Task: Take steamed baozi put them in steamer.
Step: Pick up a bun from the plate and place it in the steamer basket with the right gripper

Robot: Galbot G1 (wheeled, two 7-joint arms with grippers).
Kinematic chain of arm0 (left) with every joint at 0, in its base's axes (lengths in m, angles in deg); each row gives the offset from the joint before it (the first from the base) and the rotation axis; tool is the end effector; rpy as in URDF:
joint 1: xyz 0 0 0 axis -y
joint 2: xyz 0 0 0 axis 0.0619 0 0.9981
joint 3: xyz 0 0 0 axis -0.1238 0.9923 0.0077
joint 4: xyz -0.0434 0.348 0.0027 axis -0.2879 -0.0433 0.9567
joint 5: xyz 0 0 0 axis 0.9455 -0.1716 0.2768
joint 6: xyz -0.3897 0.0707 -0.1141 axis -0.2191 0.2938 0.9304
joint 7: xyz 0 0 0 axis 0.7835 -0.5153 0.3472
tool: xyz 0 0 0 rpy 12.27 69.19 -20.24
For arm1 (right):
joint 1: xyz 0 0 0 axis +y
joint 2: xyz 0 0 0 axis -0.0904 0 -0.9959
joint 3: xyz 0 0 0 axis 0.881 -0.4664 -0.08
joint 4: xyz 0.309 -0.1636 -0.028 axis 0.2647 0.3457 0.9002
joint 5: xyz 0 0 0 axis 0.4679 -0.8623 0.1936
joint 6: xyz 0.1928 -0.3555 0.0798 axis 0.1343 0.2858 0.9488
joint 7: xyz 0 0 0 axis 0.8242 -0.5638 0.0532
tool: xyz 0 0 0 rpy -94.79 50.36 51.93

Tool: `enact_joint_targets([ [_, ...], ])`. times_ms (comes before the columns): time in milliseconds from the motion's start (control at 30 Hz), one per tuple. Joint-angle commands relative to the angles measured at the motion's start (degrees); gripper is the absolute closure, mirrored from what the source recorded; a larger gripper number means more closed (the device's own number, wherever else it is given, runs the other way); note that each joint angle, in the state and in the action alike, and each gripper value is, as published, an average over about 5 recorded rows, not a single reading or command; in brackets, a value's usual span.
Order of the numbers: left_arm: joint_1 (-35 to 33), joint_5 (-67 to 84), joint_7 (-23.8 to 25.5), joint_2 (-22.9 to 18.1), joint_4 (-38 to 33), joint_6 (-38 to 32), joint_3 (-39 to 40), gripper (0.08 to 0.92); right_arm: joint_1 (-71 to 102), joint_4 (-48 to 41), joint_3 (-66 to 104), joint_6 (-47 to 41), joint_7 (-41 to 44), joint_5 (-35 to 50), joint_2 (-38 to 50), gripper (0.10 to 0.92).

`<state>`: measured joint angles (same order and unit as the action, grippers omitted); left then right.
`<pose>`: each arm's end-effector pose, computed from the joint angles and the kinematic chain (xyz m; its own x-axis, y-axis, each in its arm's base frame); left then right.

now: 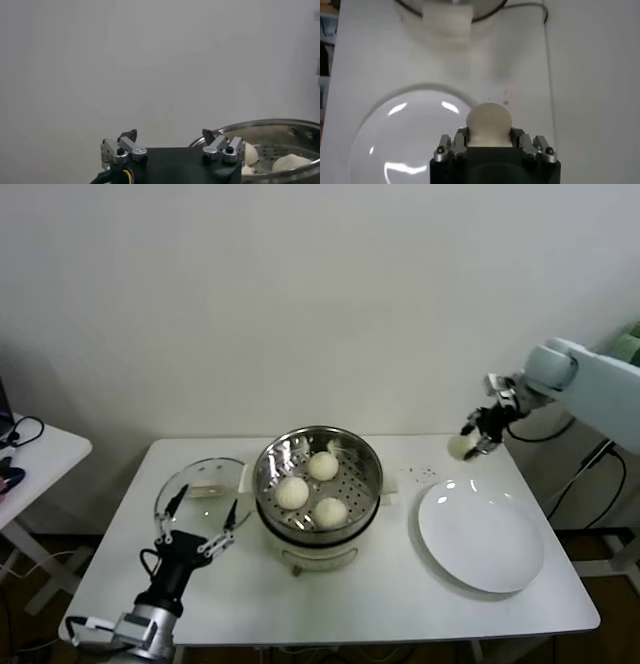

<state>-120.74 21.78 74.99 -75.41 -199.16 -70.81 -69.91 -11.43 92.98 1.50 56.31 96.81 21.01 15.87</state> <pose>0.2193 0.0426 -0.2723 -0.9831 0.1730 -0.0597 0.1505 0.9498 0.2742 0.6498 -0.1714 -0.0549 -0.2029 -0.2499 0.9468 -0.9790 0.0327 -0.2012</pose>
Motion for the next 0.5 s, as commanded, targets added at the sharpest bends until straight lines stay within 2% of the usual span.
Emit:
enact_joint_targets([
  [33,0.94,-0.64,0.14,0.37,0.27,-0.15,0.83,0.177,-13.78,2.33,-15.02,-5.88,-3.72,23.36,-15.67,0.478],
  [500,1.41,-1.18,0.15,0.87,0.52,-0.13,0.9,0.177,-8.04,5.04,-14.69,-8.42,-8.56,27.54,-25.1,0.499],
])
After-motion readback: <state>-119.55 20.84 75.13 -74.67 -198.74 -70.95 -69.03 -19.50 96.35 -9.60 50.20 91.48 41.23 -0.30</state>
